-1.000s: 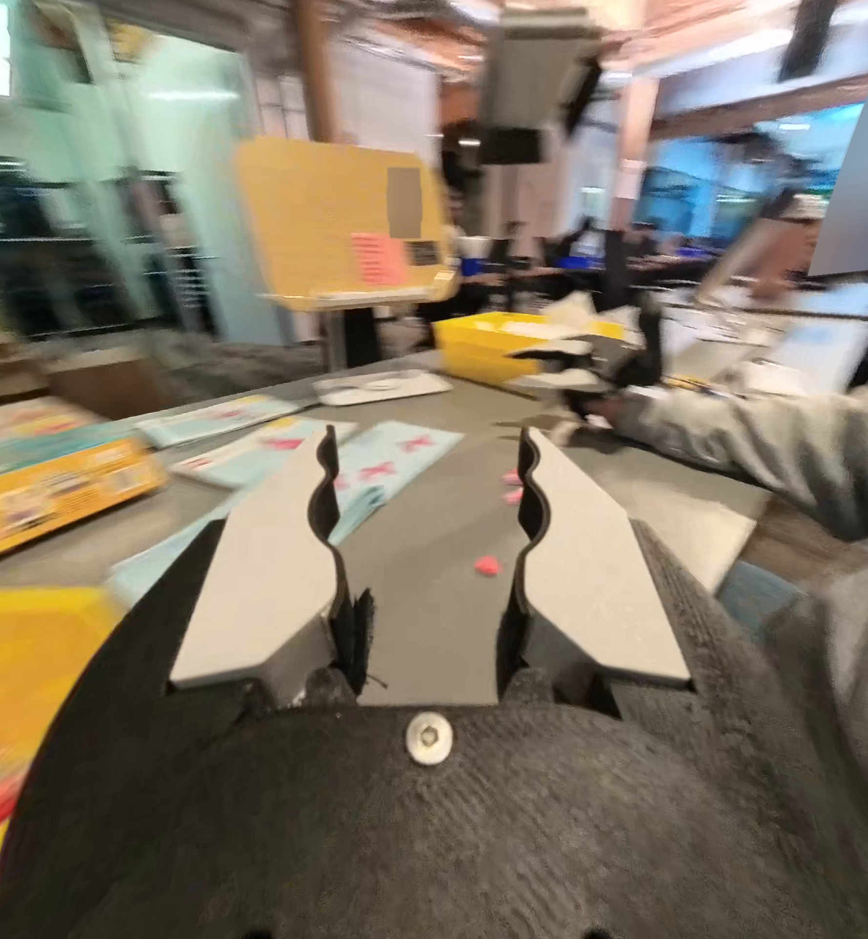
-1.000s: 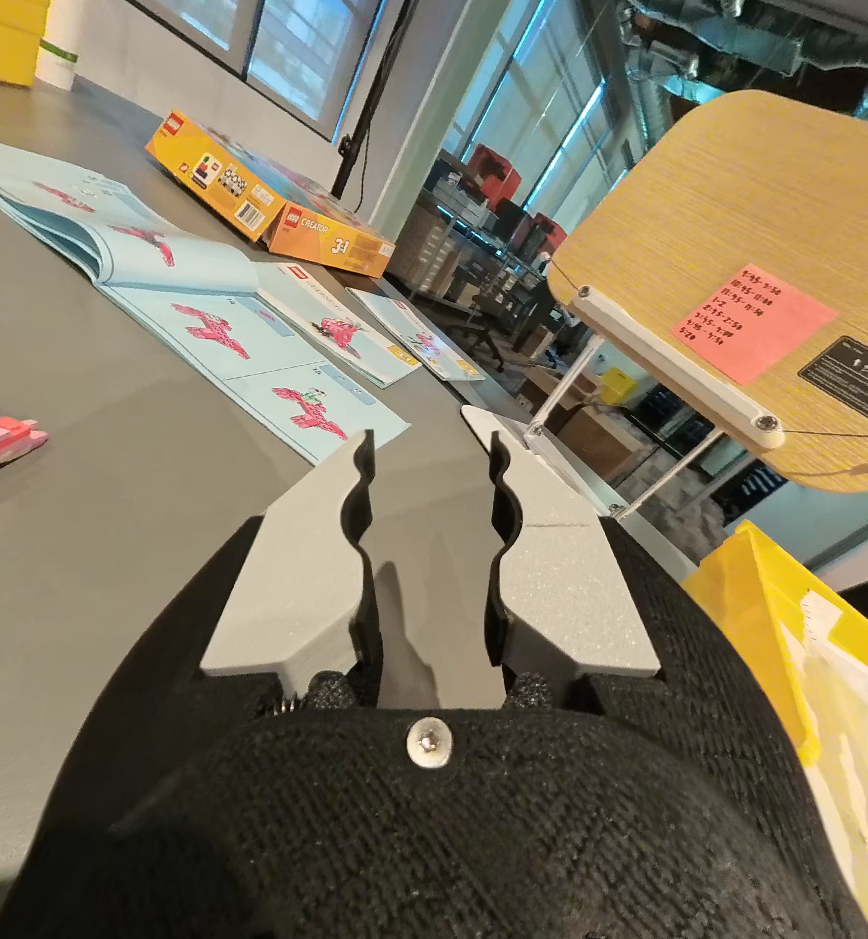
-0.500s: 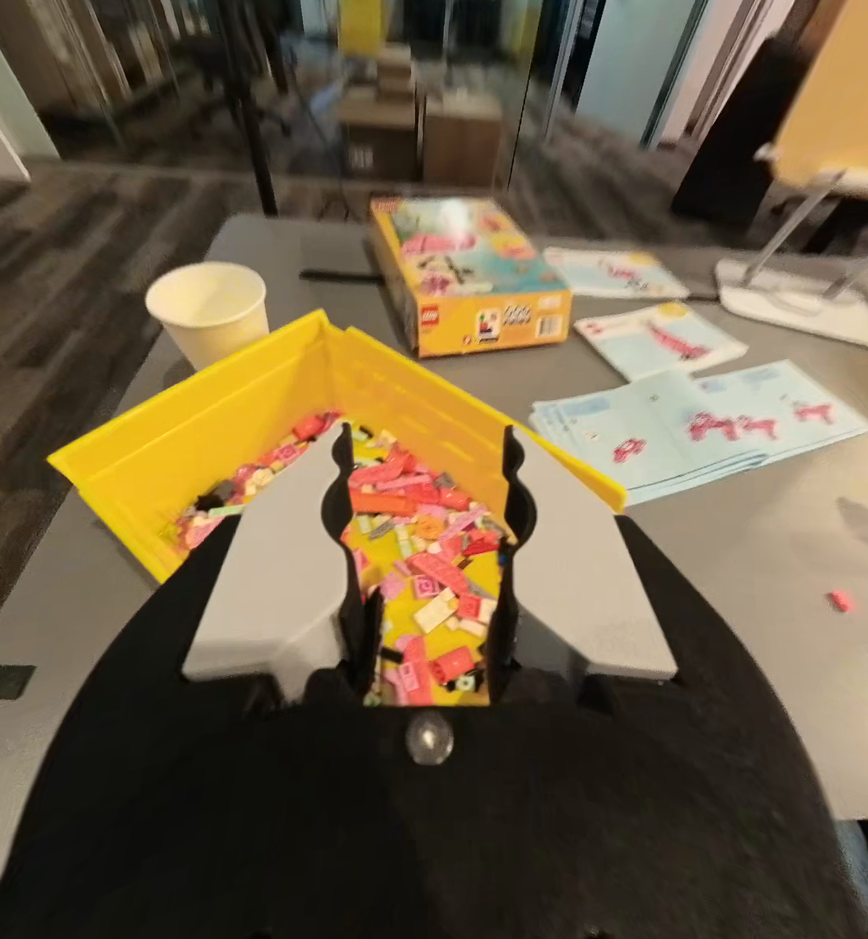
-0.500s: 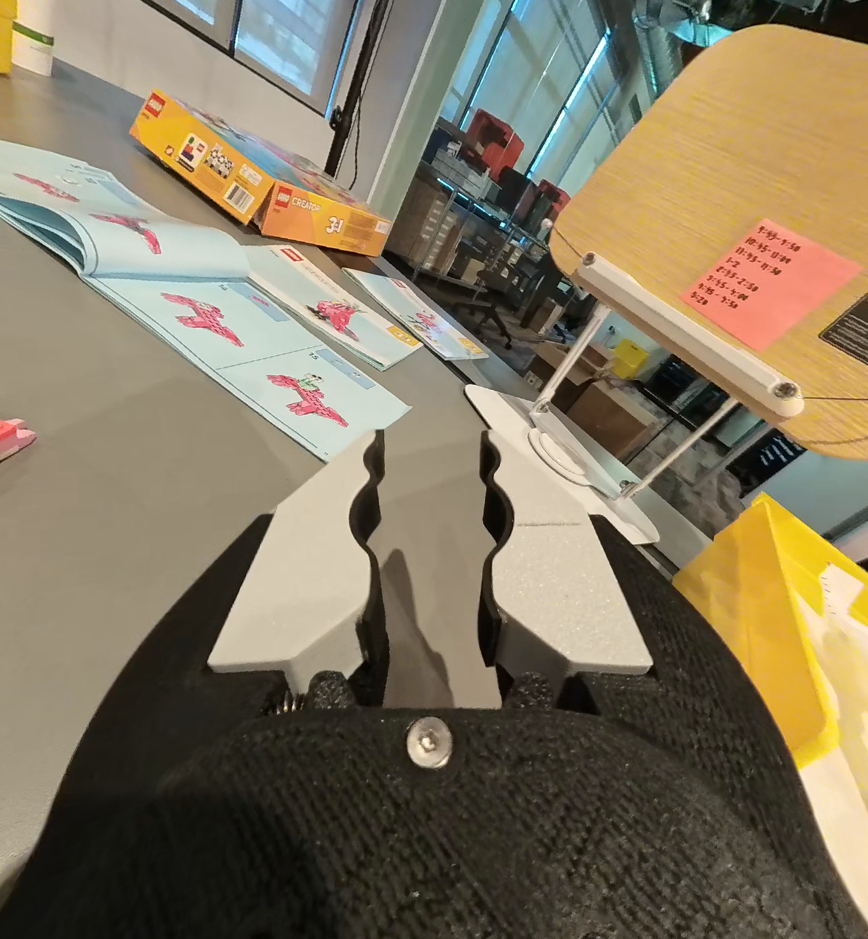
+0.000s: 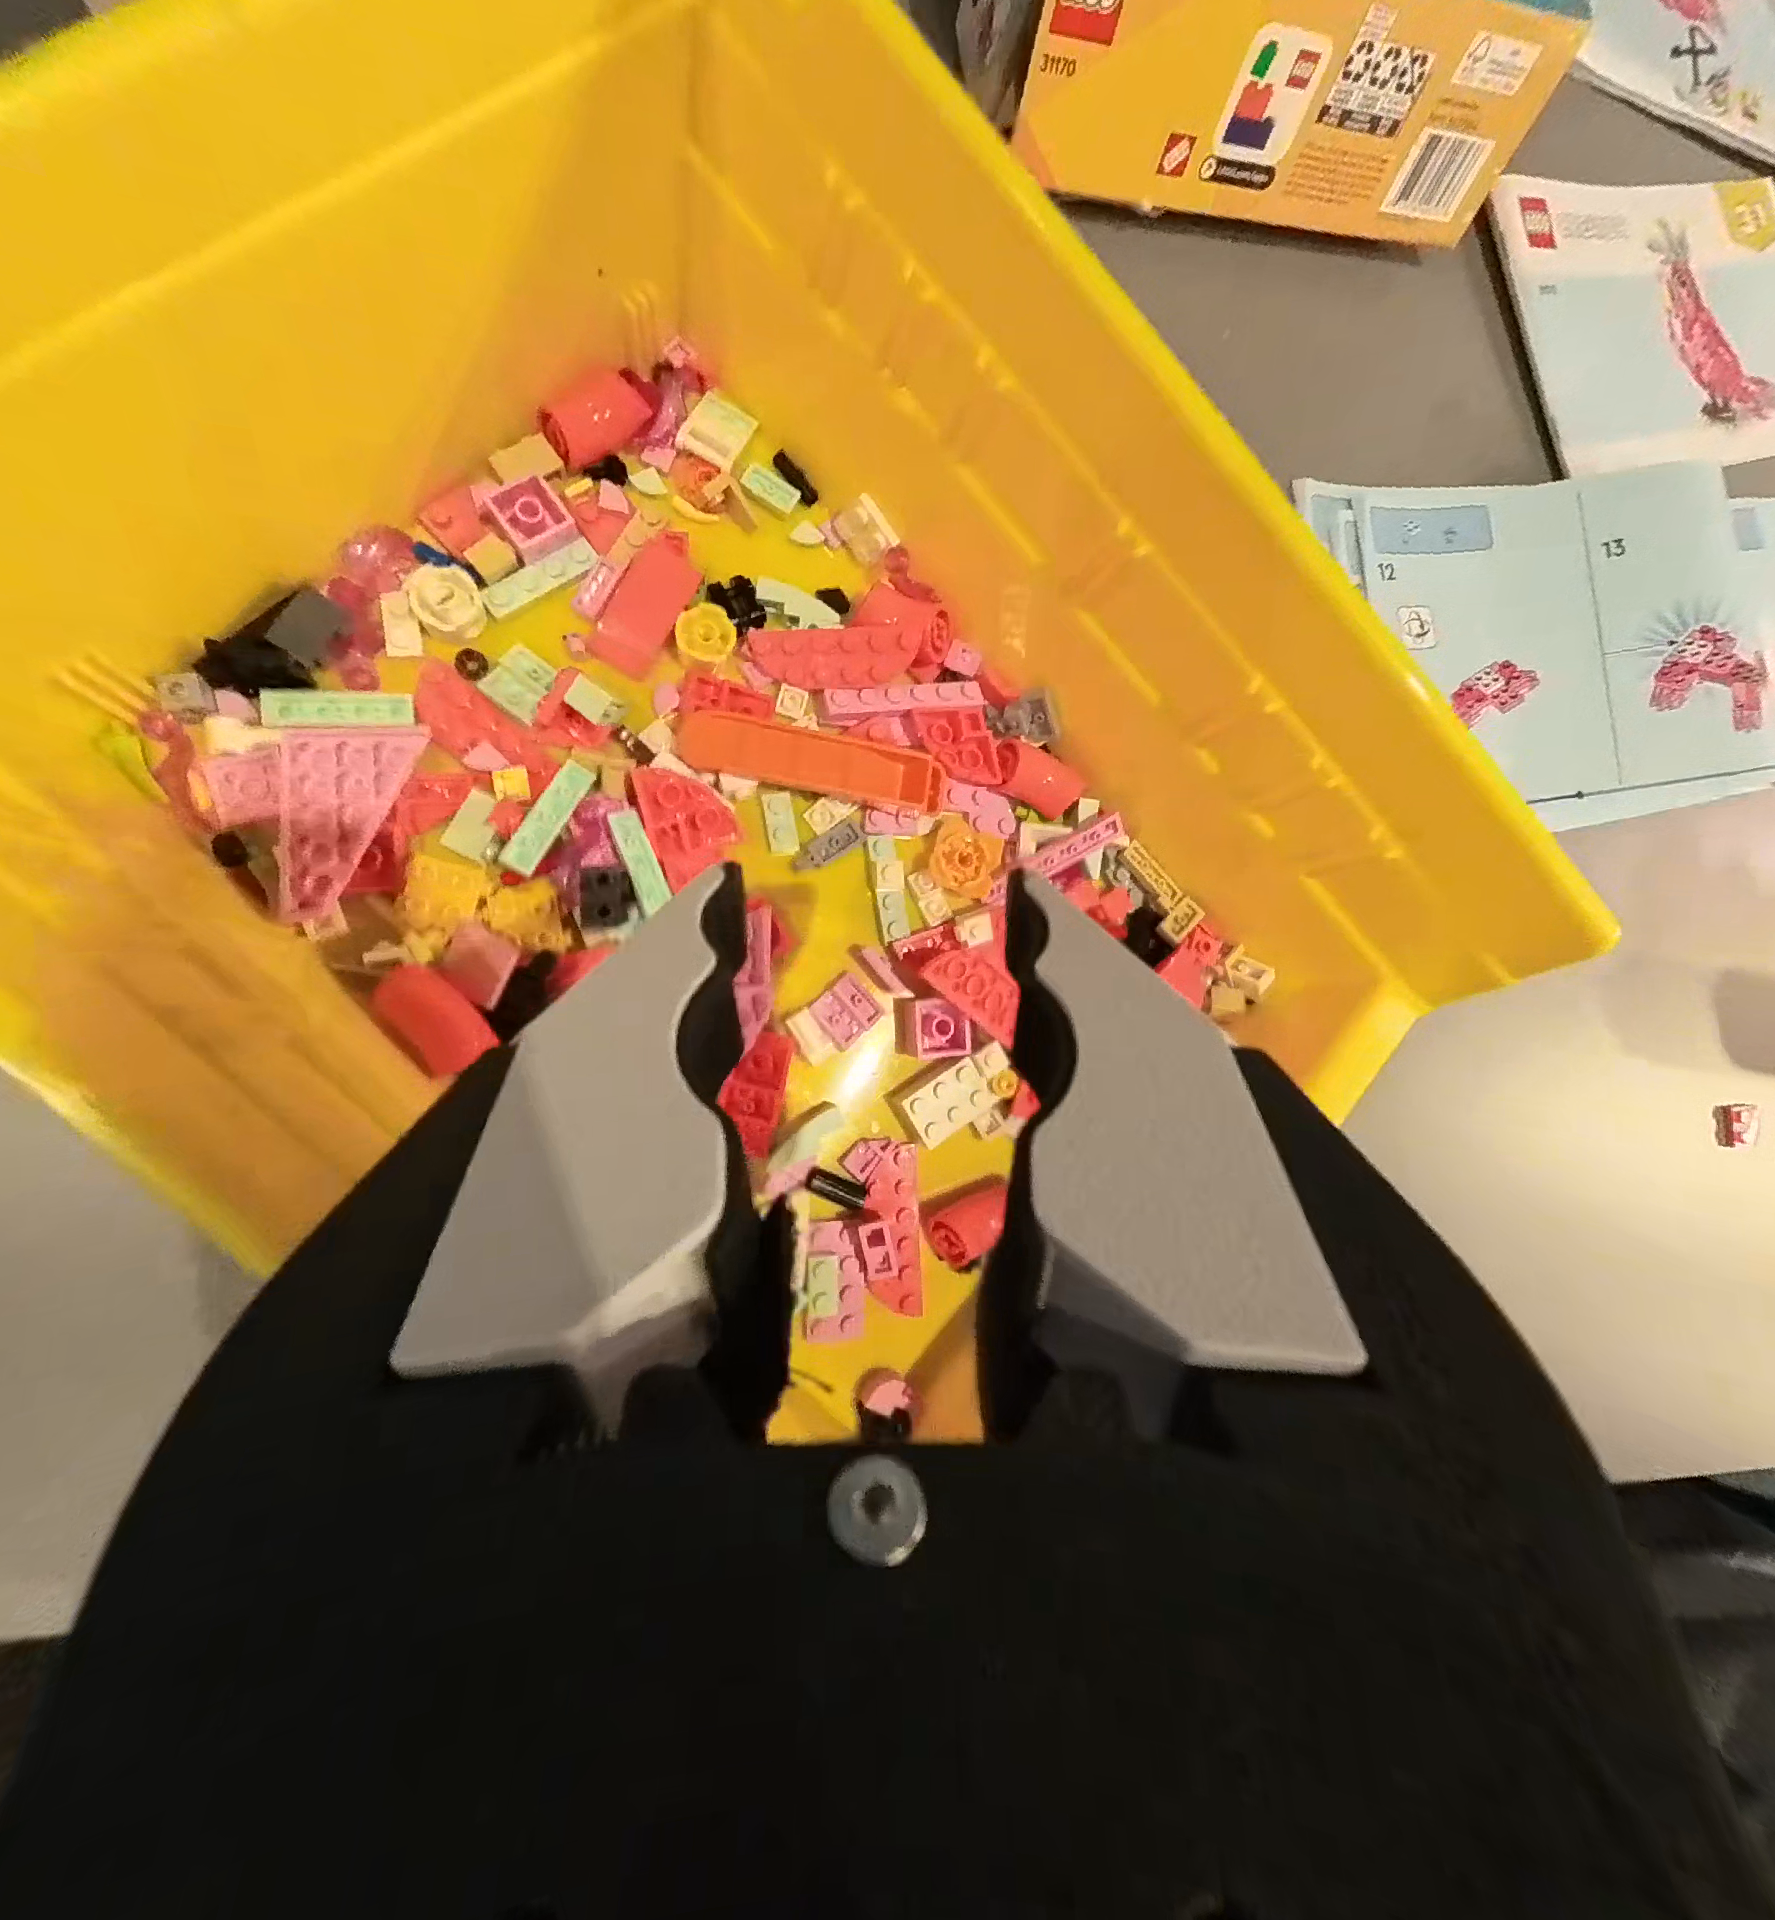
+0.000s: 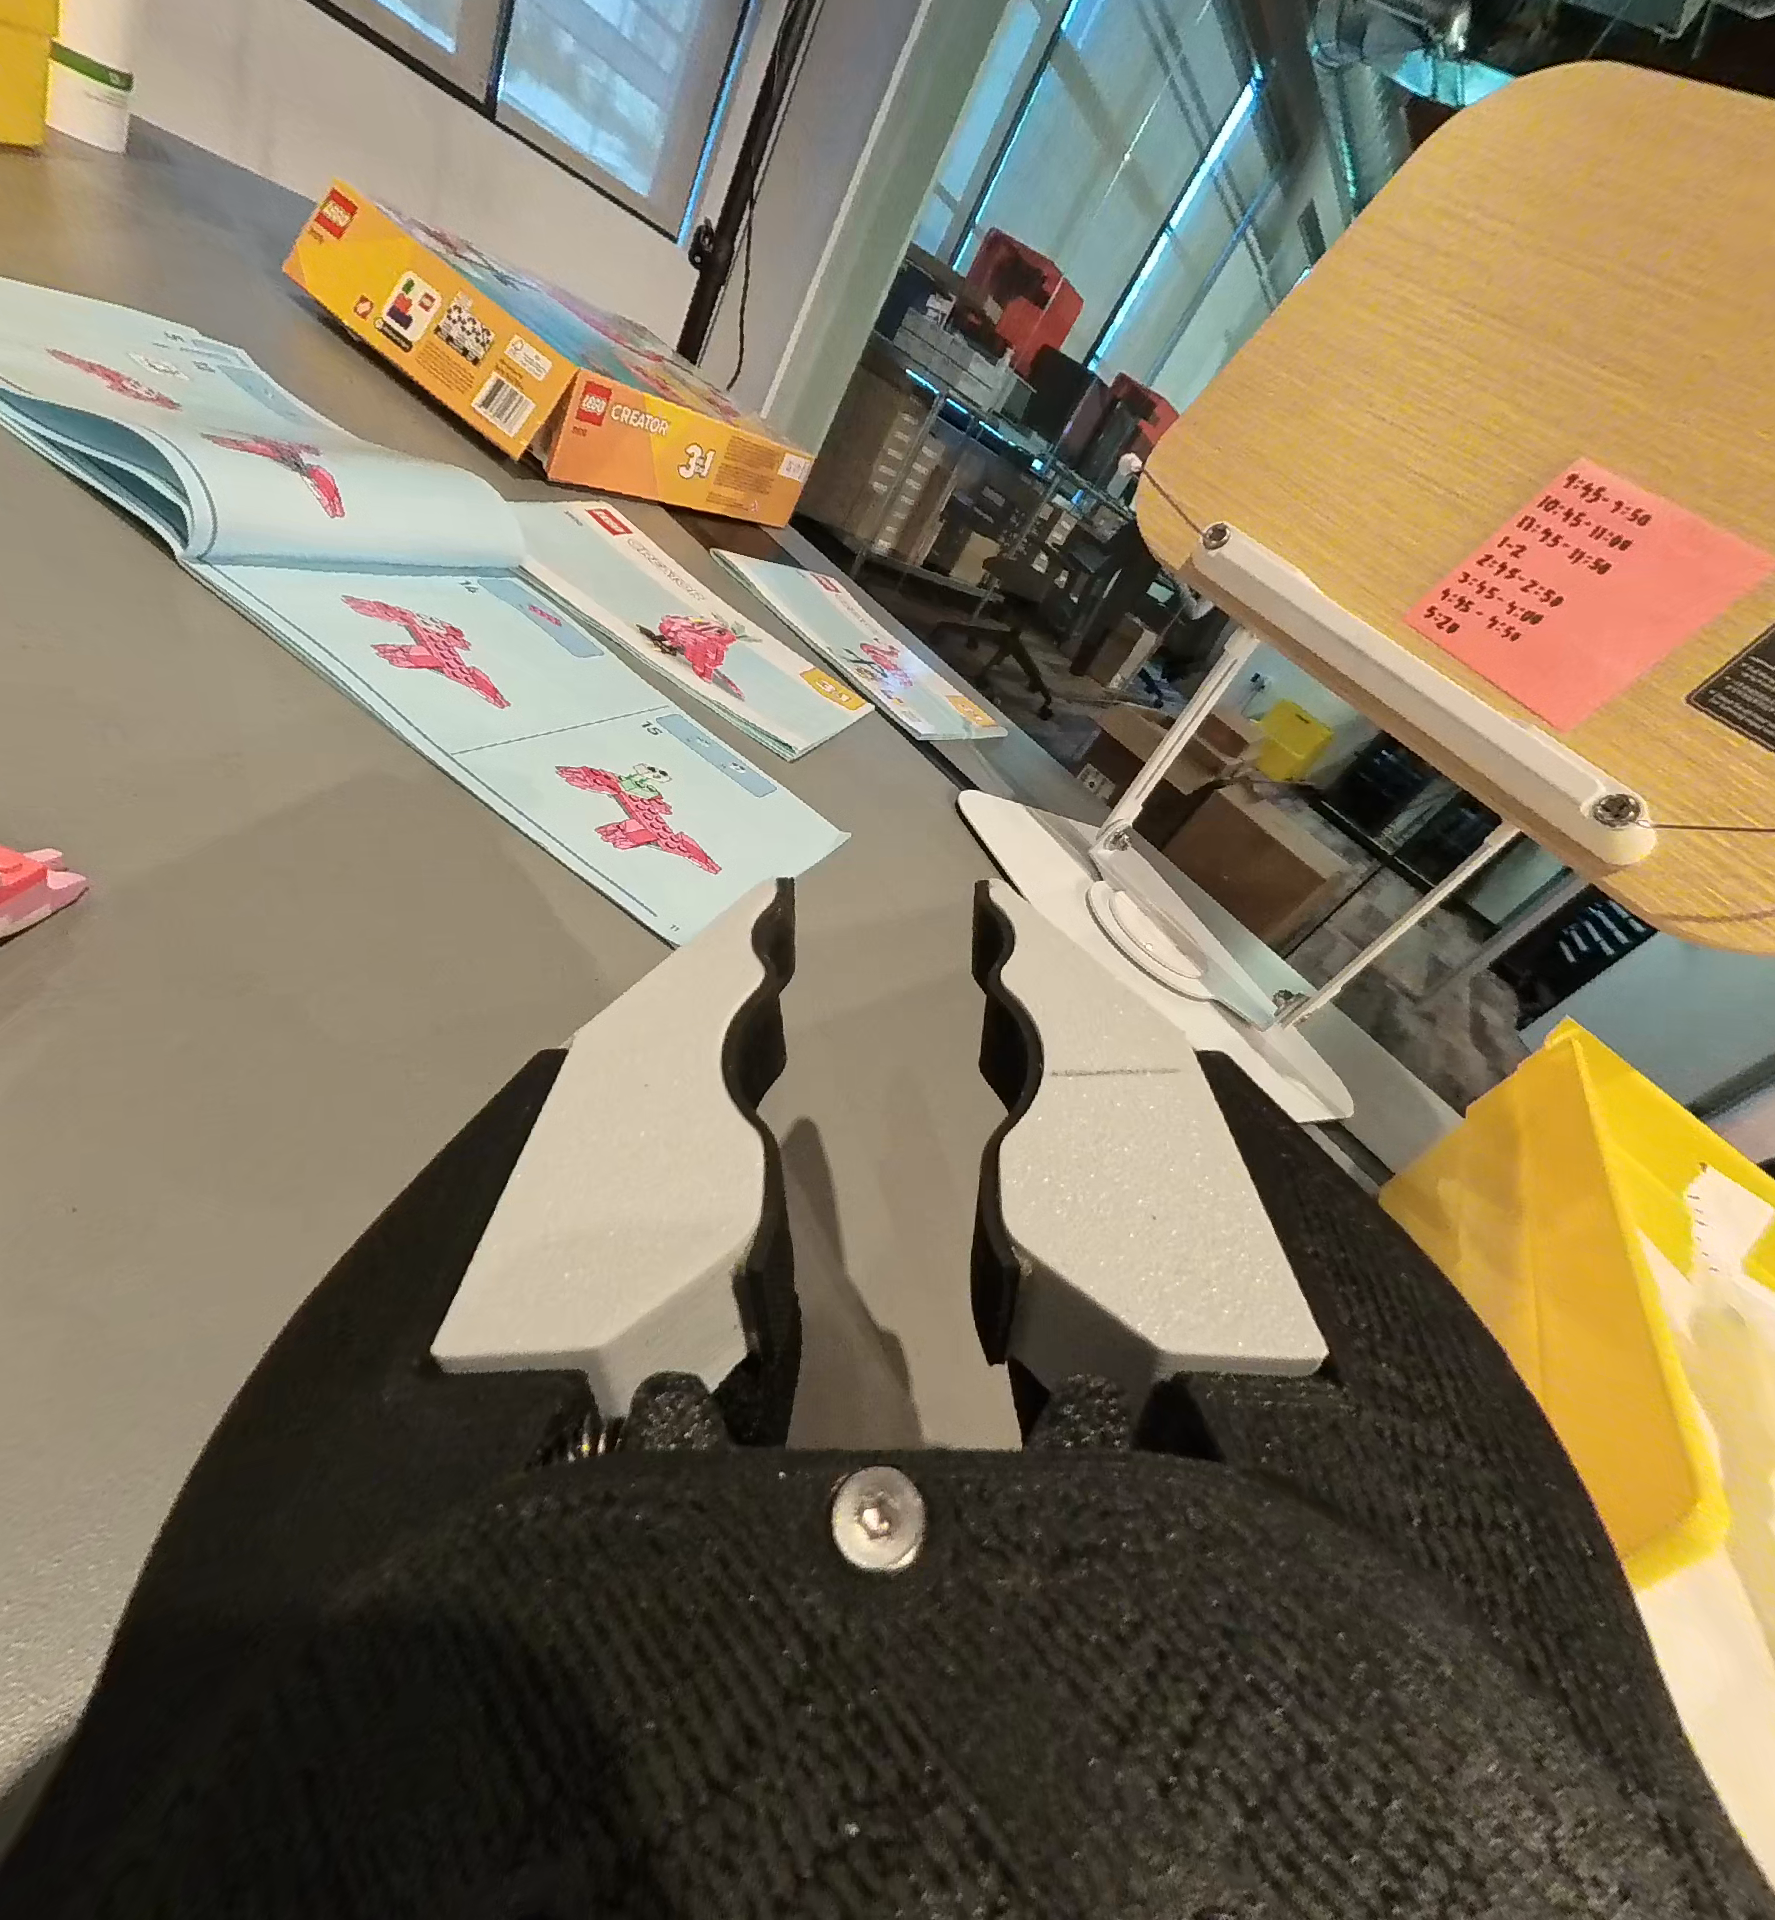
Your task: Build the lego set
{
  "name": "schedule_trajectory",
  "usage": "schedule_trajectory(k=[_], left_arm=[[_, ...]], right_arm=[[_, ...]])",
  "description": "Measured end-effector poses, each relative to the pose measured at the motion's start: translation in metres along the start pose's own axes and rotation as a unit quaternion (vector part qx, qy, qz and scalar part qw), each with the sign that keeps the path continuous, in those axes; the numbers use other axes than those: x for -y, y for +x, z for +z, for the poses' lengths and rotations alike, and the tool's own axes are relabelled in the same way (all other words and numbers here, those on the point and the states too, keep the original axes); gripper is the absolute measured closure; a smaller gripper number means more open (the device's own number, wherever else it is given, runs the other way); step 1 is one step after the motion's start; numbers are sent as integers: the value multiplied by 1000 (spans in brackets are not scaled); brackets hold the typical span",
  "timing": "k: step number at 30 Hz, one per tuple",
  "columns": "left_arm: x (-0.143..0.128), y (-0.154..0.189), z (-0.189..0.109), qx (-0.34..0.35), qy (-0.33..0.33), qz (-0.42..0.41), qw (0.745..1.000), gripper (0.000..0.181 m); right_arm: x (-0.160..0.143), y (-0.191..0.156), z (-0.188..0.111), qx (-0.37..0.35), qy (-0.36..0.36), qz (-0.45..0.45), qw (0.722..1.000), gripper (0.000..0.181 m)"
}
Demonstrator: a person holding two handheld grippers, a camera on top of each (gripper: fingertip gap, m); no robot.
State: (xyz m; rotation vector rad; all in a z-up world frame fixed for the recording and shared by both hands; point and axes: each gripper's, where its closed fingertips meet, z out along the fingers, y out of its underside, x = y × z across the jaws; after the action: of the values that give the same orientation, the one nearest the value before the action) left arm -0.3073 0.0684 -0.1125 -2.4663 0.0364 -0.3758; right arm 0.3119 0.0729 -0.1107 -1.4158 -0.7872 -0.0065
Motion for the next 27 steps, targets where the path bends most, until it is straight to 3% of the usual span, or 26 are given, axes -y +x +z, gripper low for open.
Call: schedule_trajectory(k=[3,8,12,15,16,18,19,25,27], left_arm=[[-3,-1,-9,-12,17,-19,1000,132],[11,-1,-47,1,115,-18,993,130],[10,-35,-83,108,165,-20,980,90],[-11,-56,-84,116,127,-67,983,80],[-19,-57,-79,105,105,-78,986,82],[-33,-55,-70,93,70,-74,990,115],[-37,-54,-68,97,62,-67,991,120],[-51,-42,-55,89,26,-70,993,124],[-53,-37,-52,80,17,-67,994,133]], right_arm=[[1,3,-1,-5,4,4,1000,149],[2,5,-2,-7,9,11,1000,149],[12,12,-8,-51,28,-37,998,157],[15,10,-8,-60,26,-66,996,158],[14,8,-7,-56,24,-72,996,158],[12,4,-5,-49,15,-80,995,158],[11,3,-4,-48,13,-85,995,158],[8,-1,-3,-40,5,-96,995,159],[9,-3,-4,-32,8,-95,995,158]])
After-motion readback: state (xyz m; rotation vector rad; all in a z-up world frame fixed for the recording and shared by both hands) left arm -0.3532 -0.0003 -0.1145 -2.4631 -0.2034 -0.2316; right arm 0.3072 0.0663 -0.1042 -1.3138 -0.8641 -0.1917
